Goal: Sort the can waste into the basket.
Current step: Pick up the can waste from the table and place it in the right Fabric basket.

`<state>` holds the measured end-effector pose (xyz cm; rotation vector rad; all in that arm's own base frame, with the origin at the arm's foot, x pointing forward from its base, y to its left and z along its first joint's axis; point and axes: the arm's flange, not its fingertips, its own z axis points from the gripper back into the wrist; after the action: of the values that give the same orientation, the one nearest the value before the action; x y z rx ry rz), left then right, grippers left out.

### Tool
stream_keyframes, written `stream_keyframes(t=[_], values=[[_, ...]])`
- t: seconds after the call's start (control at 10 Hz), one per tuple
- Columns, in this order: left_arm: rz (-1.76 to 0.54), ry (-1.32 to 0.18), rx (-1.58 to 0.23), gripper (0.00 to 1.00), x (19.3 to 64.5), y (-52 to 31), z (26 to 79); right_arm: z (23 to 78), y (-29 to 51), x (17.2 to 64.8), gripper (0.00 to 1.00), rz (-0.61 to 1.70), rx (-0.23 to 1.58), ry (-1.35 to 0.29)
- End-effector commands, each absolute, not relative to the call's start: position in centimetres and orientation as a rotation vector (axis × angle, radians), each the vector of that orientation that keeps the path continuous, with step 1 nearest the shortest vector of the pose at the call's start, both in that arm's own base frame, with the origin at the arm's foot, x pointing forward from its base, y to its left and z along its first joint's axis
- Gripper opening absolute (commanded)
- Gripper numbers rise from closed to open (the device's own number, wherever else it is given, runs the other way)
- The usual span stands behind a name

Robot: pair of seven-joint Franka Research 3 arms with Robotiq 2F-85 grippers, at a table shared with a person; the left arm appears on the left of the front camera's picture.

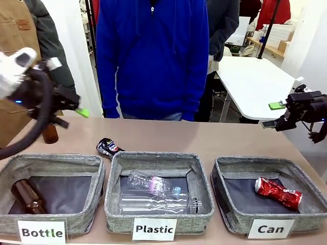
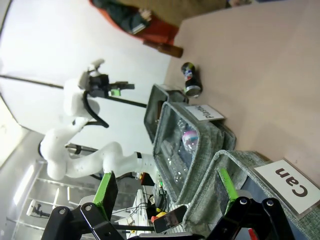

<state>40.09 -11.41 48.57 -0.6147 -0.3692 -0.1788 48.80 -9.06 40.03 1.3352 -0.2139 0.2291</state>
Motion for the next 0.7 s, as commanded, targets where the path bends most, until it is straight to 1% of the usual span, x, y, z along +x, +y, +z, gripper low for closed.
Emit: stream_keyframes(t=[0.0,0.1,0.2,0.3,0.5,0.6], values=[[-0.140,-0.376,-0.412,1.00,42.0,-16.3,47.3,40.3,-9.1,48.5,1.00,0.237,1.331,-0.209],[-0.123,-0.400,-0.348,1.00,42.5,-18.2,46.4,40.3,-9.1,48.5,1.00,0.237,1.331,-0.209],[-0.062,-0.435,-0.344,1.00,43.0,-18.7,46.4,40.3,-9.1,48.5,1.00,0.237,1.331,-0.209],[-0.189,-0.419,-0.454,1.00,40.6,-17.9,47.4,40.3,-9.1,48.5,1.00,0.237,1.331,-0.209],[-0.189,-0.419,-0.454,1.00,40.6,-17.9,47.4,40.3,-9.1,48.5,1.00,0.237,1.331,-0.209],[-0.157,-0.430,-0.413,1.00,41.5,-19.2,46.3,40.3,-9.1,48.5,1.00,0.237,1.331,-0.209]])
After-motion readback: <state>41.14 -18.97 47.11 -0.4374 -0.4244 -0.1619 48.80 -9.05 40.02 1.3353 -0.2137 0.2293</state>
